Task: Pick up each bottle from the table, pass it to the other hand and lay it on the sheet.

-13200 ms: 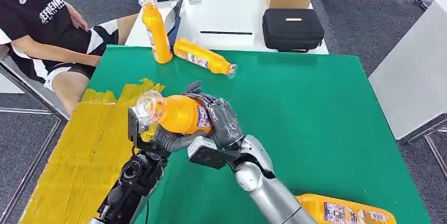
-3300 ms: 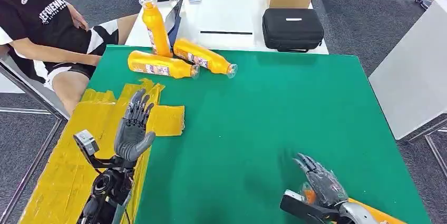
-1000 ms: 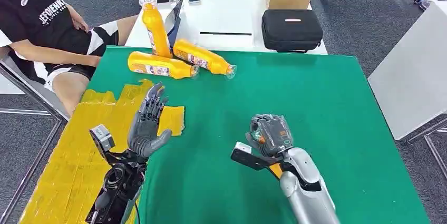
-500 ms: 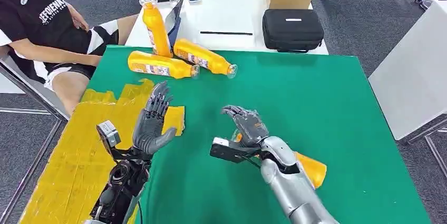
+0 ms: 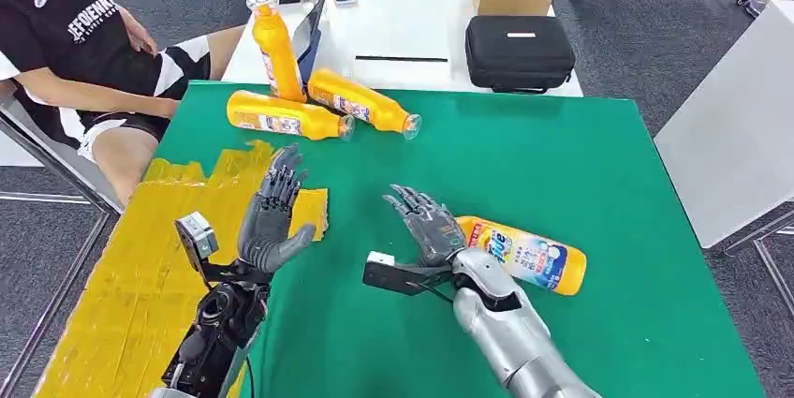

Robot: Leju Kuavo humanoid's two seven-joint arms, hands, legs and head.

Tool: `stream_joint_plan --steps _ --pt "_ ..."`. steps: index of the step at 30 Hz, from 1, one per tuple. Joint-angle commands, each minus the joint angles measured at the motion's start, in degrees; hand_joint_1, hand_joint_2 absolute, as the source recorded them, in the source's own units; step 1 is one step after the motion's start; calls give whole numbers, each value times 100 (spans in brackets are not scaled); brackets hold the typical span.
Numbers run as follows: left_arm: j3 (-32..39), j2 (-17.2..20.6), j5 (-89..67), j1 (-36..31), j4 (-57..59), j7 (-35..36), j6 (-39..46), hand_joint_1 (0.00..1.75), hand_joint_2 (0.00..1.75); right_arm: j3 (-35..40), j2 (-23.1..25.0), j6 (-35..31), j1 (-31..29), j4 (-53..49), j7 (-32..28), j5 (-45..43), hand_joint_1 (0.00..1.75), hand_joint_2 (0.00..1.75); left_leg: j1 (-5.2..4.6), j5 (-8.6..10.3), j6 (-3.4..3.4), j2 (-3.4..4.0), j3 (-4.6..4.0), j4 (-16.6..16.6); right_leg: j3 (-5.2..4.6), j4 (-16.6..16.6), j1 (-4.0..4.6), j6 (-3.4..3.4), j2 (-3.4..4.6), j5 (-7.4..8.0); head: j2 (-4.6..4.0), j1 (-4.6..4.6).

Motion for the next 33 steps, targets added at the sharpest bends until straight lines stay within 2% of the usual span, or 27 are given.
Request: stream_joint_plan --steps 1,7,11,14,17,20,26,30,33 --pt "33 165 46 -13 176 89 76 0 175 560 -538 75 671 -2322 930 787 0 175 7 -17 -20 -4 22 2 25 1 7 -5 -14 -18 0 0" --pt "81 165 44 22 143 90 103 0 175 557 -653 90 806 -2675 1069 967 0 175 2 -7 -10 0 8 -1 8 -2 2 -2 -6 -8 0 0" --pt "314 164 4 195 65 80 165 0 175 361 -1292 614 1489 -4266 1680 1586 0 175 6 -17 -19 -20 17 4 23 2 6 -4 -30 -23 0 0" --pt "495 150 -81 372 -67 29 136 0 175 18 -1572 874 1833 -4578 1807 1801 0 175 4 -16 -16 -33 20 -2 30 -7 5 -2 -44 -23 0 0" --pt "584 115 -118 429 -131 46 131 0 175 -222 -1634 993 1966 -4592 1805 1713 0 175 0 -14 -11 -23 10 -1 17 -4 1 -1 -29 -16 0 2" --pt "723 48 -196 539 -309 133 115 0 175 -768 -1716 1131 2171 -4505 1868 1597 0 175 -2 -9 -9 -23 1 -3 8 -7 0 -1 -29 -11 0 0" --pt "759 29 -225 545 -331 170 108 0 175 -961 -1728 1205 2160 -4338 1926 1553 0 175 -2 -10 -8 -13 -6 0 0 -6 0 -1 -17 -8 0 2" --pt "760 3 -285 534 -396 255 34 0 175 -1548 -1772 1428 1981 -3453 1846 1160 0 175 2 -15 -15 -15 15 -2 21 -10 4 -2 -29 -15 0 -2" --pt "738 -18 -305 542 -433 315 6 0 175 -1838 -1697 1339 1852 -2911 1771 1084 0 175 3 -15 -12 -12 16 -3 24 -15 6 0 -24 -11 0 2"
